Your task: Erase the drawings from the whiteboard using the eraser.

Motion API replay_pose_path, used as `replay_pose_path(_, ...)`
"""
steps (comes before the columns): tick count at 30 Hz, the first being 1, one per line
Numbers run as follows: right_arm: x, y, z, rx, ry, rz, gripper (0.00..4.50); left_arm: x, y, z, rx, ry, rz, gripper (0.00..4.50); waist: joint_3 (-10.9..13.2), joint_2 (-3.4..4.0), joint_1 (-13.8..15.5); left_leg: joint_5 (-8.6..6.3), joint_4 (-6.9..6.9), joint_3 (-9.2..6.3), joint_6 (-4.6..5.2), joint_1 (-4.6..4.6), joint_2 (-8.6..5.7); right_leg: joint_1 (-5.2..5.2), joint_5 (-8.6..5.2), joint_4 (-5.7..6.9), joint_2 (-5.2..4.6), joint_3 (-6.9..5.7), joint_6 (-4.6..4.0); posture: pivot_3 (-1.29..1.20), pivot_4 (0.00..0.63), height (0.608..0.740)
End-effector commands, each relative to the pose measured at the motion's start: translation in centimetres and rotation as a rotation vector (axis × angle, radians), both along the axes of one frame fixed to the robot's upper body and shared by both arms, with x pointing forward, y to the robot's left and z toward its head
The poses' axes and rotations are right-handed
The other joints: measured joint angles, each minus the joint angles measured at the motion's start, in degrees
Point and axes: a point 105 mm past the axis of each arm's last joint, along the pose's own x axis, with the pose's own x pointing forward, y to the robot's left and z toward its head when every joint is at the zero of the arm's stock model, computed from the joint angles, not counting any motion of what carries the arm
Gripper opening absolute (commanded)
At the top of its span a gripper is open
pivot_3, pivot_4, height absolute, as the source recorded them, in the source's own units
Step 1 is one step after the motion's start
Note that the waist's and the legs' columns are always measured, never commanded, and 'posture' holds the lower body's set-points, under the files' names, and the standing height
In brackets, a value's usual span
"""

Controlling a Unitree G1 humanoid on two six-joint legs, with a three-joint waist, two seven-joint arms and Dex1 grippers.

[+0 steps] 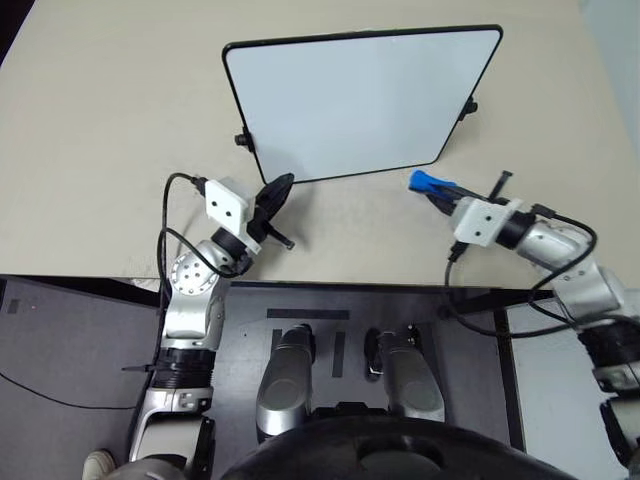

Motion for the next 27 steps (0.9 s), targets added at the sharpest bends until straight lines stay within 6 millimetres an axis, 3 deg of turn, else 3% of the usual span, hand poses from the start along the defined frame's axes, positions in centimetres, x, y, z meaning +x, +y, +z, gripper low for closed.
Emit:
replay_pose_path(1, -0.9, -0.8, 0.9, -0.026, 0.006, -0.009, 0.11, 0.1, -0.3, 0.9, -0.006, -0.029, -0.024, 0.00, 0.00, 0.00, -0.01, -0.09, 0.00, 0.00, 0.16, 0.03, 0.01, 0.00, 0.00, 0.01, 0.01, 0.00, 0.00, 0.00, 0.150, 0.740)
replay_pose_path(4, -1.4, -0.9, 0.4, -0.047, 0.038, -0.016, 0.11, 0.2, -0.3, 0.9, -0.004, -0.028, -0.031, 0.00, 0.00, 0.00, -0.22, -0.18, 0.01, 0.05, 0.50, 0.10, 0.05, 0.02, 0.00, 0.02, 0.04, 0.00, -0.06, 0.00, 0.150, 0.740)
replay_pose_path(8, -1.8, -0.8, -0.1, -0.055, 0.076, -0.019, 1.39, 0.3, -0.1, 1.0, -0.001, -0.028, -0.035, 0.00, 0.01, 0.00, -0.30, 0.13, 0.04, 0.07, 0.58, 0.38, 0.04, 0.27, 0.25, 0.01, 0.07, 0.07, -0.08, 0.00, 0.150, 0.740)
replay_pose_path(11, -1.9, -0.4, 0.3, -0.028, 0.084, -0.017, 2.43, 0.4, 0.0, 1.1, 0.004, -0.030, -0.037, 0.00, 0.02, 0.01, -0.34, 0.25, 0.04, 0.08, 0.61, 0.76, 0.04, 0.69, -0.03, -0.02, 0.08, 0.13, 0.44, 0.00, 0.150, 0.740)
replay_pose_path(17, -2.2, 0.1, 1.0, 0.022, 0.078, -0.018, 4.49, 0.7, 0.0, 1.3, 0.014, -0.033, -0.045, 0.00, 0.02, 0.01, -0.34, 0.43, 0.04, 0.09, 0.66, 0.92, 0.05, 0.89, -0.05, -0.01, 0.13, 0.17, 0.47, 0.00, 0.150, 0.740)
replay_pose_path(27, -2.2, 0.5, 2.5, 0.267, 0.103, -0.076, 4.49, 0.9, 0.0, 1.7, 0.034, -0.033, -0.066, 0.00, 0.02, 0.01, -0.24, 0.59, 0.02, 0.07, 1.20, 0.86, 0.04, 0.88, -0.28, -0.01, 0.24, 0.24, 0.67, 0.00, 0.150, 0.740)
